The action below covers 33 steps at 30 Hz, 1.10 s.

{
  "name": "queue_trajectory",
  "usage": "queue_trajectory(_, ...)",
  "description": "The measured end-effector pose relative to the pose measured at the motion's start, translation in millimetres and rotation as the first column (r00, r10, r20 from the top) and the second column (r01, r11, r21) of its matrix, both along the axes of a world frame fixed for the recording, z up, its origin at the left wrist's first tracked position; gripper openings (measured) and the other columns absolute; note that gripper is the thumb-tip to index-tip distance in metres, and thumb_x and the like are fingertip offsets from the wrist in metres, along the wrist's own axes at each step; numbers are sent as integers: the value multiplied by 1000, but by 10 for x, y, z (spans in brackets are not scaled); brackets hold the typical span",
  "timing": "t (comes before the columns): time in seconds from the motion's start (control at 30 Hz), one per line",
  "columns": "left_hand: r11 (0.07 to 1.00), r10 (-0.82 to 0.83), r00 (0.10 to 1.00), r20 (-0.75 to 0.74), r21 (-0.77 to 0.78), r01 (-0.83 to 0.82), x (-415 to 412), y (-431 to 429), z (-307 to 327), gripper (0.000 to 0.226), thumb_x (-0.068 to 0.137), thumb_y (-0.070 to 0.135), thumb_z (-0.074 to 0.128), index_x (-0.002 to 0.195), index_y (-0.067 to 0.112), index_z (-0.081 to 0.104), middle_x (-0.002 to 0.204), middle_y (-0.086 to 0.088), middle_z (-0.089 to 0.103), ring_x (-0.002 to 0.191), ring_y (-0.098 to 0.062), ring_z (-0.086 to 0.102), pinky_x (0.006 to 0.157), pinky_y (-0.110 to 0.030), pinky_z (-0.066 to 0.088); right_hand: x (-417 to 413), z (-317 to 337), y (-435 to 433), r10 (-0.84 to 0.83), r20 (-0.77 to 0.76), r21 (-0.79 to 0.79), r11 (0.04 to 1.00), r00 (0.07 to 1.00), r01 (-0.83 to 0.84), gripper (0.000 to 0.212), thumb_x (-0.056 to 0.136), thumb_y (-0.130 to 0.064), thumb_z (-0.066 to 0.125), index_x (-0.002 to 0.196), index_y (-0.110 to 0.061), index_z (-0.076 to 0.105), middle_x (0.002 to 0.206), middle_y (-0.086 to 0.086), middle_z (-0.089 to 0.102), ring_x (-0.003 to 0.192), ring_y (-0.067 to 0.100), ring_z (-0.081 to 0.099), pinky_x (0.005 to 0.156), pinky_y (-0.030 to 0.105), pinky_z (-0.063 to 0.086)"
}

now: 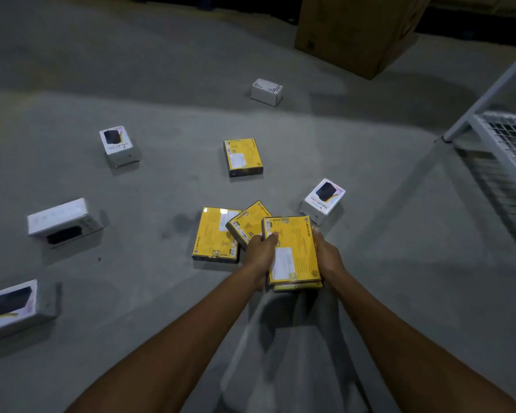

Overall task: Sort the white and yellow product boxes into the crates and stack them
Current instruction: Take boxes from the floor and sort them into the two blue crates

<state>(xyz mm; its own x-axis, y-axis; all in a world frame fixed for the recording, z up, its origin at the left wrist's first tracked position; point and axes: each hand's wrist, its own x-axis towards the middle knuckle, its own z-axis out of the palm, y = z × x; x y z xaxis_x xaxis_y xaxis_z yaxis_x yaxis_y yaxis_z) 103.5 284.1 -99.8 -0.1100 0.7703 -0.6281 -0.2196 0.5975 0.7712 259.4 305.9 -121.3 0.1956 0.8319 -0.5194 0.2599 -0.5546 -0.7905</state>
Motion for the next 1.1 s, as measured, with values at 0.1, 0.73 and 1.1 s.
queue_trajectory(0.1, 999, 31, 999, -40, 43, -29, -120, 92, 8, 36, 88, 50, 58, 105, 19, 61, 111, -9, 69, 97, -29, 69, 92, -53, 54, -132, 154, 24, 31, -242, 61, 998, 970, -17, 65, 72, -69, 66, 108, -15, 71, 106, 9, 75, 98, 29, 72, 93, 50, 56)
queue_trajectory(0.73, 897, 434, 804, -406, 278, -344, -2833, -996, 544, 15, 95, 20, 56, 85, 17, 67, 81, -4, 70, 79, -23, 66, 70, -31, 49, -2575, 611, -317, 376, -391, 193, 926, 840, -325, 59, 68, -21, 91, 113, -16, 53, 108, 5, 68, 97, 24, 70, 84, 51, 59)
queue_trajectory(1.1, 887, -442, 240, -864, -461, -25, -4077, -1809, 132, 103, 73, 53, 79, 153, 29, 19, 161, -11, 9, 143, -43, 12, 109, -55, 32, -2771, 356, -594, 407, -338, 158, 913, 849, -375, 61, 68, -26, 90, 117, -18, 54, 107, -2, 69, 93, 15, 69, 69, 31, 56)
